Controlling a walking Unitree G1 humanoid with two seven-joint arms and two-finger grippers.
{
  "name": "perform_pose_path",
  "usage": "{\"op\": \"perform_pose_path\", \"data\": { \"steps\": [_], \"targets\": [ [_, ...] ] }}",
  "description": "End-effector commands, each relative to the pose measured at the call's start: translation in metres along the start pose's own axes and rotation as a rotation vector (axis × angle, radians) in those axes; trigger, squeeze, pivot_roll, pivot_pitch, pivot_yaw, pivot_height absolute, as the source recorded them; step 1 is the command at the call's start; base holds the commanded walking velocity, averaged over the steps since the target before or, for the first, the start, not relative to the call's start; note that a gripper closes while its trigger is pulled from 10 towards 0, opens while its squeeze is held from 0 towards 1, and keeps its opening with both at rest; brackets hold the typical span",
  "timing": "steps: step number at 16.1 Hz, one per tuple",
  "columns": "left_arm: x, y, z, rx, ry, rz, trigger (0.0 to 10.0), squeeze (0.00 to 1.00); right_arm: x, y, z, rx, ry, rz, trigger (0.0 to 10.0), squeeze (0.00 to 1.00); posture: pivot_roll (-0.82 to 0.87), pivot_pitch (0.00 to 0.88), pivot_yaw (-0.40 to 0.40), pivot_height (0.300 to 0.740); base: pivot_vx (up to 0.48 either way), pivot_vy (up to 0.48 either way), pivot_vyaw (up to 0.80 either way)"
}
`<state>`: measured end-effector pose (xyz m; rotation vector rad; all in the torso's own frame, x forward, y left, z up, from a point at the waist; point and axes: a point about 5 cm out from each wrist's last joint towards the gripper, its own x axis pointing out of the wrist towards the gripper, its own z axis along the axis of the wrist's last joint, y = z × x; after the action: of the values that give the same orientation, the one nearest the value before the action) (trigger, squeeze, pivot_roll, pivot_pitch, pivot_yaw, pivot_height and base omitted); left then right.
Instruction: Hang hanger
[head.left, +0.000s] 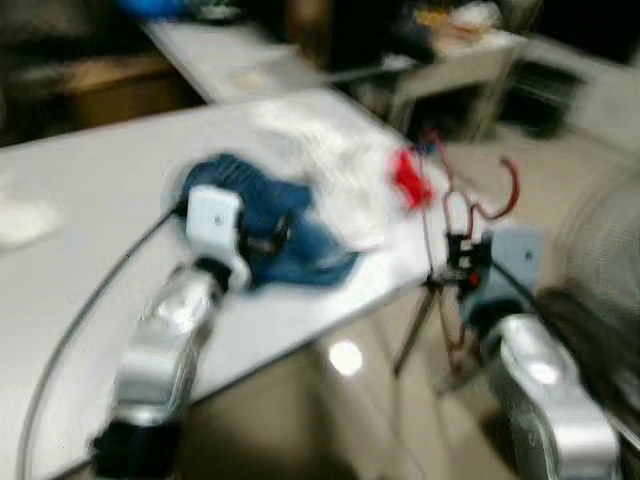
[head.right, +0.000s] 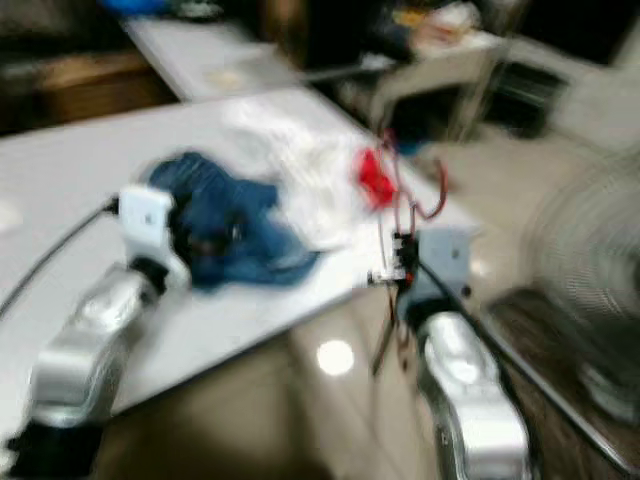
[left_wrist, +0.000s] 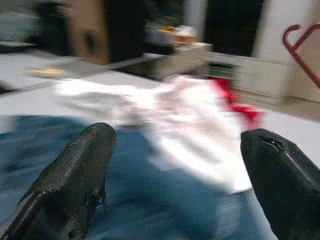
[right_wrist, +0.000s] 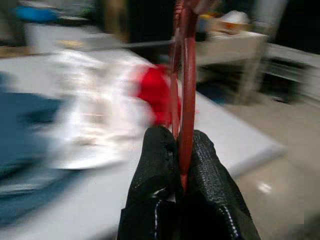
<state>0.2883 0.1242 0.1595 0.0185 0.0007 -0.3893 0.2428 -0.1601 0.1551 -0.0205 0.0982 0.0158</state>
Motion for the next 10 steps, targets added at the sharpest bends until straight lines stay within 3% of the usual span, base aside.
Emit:
{"op": "perform_pose_path", "data": {
  "steps": [1, 5, 7, 10],
  "targets": [
    [0.0, -0.003, 0.003, 0.016, -0.005, -0.03, 10.0, 1.0, -0.004, -0.003, 0.001, 0.002, -0.006, -0.021, 10.0, 0.0, -0.03, 0.035, -0.003, 0.74, 0.334, 0.0, -0.77],
    [0.001, -0.005, 0.001, 0.017, 0.002, -0.038, 10.0, 1.0, -0.009, -0.005, 0.0, -0.007, 0.003, -0.029, 10.0, 0.0, -0.05, 0.043, 0.003, 0.74, 0.331, 0.0, -0.77],
    [0.006, -0.002, -0.002, 0.038, 0.028, 0.011, 10.0, 1.0, -0.01, -0.009, -0.001, -0.02, 0.014, -0.02, 10.0, 0.0, -0.05, 0.049, 0.004, 0.74, 0.328, 0.0, 0.0],
    [0.015, 0.016, -0.005, 0.062, 0.07, 0.152, 10.0, 1.0, -0.013, -0.014, -0.001, -0.043, 0.027, -0.006, 10.0, 0.0, -0.07, 0.061, 0.012, 0.74, 0.312, 0.0, 0.0]
  ]
}}
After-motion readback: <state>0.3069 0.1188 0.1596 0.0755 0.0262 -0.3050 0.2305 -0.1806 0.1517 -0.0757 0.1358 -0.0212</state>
